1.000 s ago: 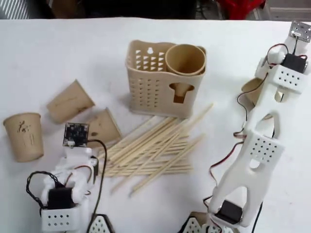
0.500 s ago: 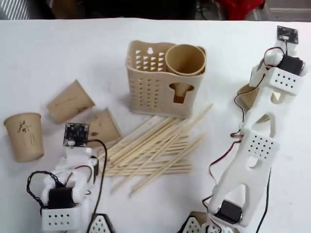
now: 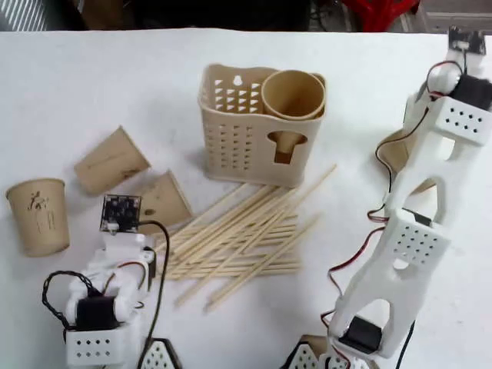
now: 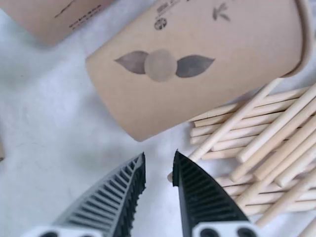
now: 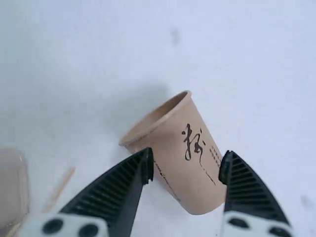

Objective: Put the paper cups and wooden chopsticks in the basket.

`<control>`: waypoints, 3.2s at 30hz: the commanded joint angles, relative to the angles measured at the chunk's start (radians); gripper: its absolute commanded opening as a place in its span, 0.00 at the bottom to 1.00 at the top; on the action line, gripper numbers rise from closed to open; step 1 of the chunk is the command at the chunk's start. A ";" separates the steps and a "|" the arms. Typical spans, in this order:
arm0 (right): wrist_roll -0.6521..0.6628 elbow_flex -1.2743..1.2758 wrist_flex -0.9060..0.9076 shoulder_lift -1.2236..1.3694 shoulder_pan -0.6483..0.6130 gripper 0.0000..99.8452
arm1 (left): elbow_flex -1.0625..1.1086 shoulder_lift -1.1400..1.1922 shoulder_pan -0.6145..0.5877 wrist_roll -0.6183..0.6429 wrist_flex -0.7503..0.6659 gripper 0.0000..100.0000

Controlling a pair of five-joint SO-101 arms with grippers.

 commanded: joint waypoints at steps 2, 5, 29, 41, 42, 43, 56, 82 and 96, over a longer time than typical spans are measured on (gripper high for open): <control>-0.106 0.014 -0.163 -0.079 -0.028 0.22 | -0.002 -0.005 0.007 -0.008 0.006 0.11; -0.178 0.034 -0.240 -0.018 -0.028 0.22 | -0.002 -0.005 0.007 -0.008 0.006 0.11; 0.077 0.029 -0.065 0.193 0.061 0.10 | -0.002 -0.005 0.007 -0.008 0.006 0.11; 0.118 -0.026 0.018 0.125 0.084 0.01 | -0.002 -0.005 0.007 -0.008 0.006 0.11; 0.095 -0.023 0.018 0.104 0.087 0.02 | -0.002 -0.005 0.007 -0.008 0.006 0.11; 0.077 -0.014 0.018 0.081 0.093 0.02 | -0.002 -0.005 0.007 -0.008 0.006 0.11; -0.018 0.287 0.019 -0.456 0.027 0.02 | -0.002 -0.005 0.007 -0.008 0.006 0.11; -0.365 0.327 -0.390 -0.774 -0.596 0.02 | -0.002 -0.005 0.007 -0.008 0.006 0.11; -0.358 0.325 -0.369 -0.501 -0.504 0.02 | -0.002 -0.005 0.007 -0.008 0.006 0.11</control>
